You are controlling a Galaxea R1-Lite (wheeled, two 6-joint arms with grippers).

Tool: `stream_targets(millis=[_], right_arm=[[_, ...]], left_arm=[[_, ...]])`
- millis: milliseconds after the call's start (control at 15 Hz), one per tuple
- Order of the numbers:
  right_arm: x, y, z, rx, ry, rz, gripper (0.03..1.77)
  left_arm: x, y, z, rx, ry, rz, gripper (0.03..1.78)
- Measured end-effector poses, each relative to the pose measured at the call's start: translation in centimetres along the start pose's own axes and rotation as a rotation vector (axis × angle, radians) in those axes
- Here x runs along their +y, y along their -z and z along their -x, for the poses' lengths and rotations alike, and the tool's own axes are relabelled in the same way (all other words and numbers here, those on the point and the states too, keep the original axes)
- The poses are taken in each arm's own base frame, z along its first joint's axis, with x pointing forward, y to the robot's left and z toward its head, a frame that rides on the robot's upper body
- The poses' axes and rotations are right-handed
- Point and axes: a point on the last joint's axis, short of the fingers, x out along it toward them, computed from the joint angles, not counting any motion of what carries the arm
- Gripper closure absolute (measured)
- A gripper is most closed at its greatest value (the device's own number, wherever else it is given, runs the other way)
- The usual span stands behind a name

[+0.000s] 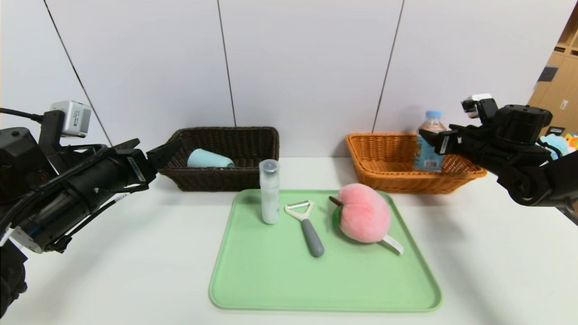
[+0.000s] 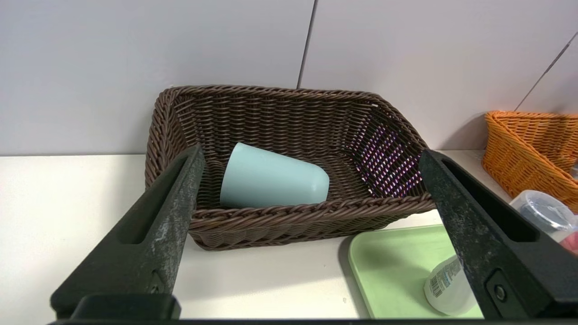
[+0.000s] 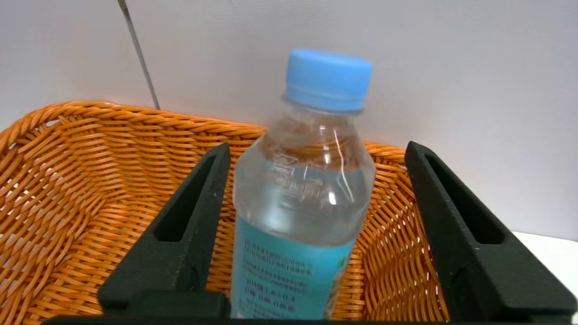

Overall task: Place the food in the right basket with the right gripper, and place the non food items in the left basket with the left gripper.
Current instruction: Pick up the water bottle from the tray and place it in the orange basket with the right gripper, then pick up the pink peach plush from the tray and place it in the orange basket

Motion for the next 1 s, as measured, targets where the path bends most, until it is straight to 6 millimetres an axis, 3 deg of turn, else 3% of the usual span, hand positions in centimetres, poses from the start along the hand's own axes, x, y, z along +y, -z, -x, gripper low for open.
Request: stream_targets(millis=[333,667,867,1000], right_arm=[[-0.1,-1.5,0.7,-0.035,0.008,0.011,0.27],[0.0,-5.6,3.3,-0.121,0.011,0.023,0.18],[1.9,-8.7,5.8,-0.129,-0.047,0.020,0.15],[4.5,-10.7,8.0,-0.096,-0.129,0.012,0.14]], left_arm=[[-0.1,-0.2,0.1,-0.008,0.002,-0.003,0.12],[-0.1,-0.5,0.4,-0.017,0.004,-0.005,0.12],[-0.1,-0.3,0.6,-0.010,0.004,-0.008,0.12],[-0.1,-0.2,0.6,-0.009,0.003,-0.008,0.12]])
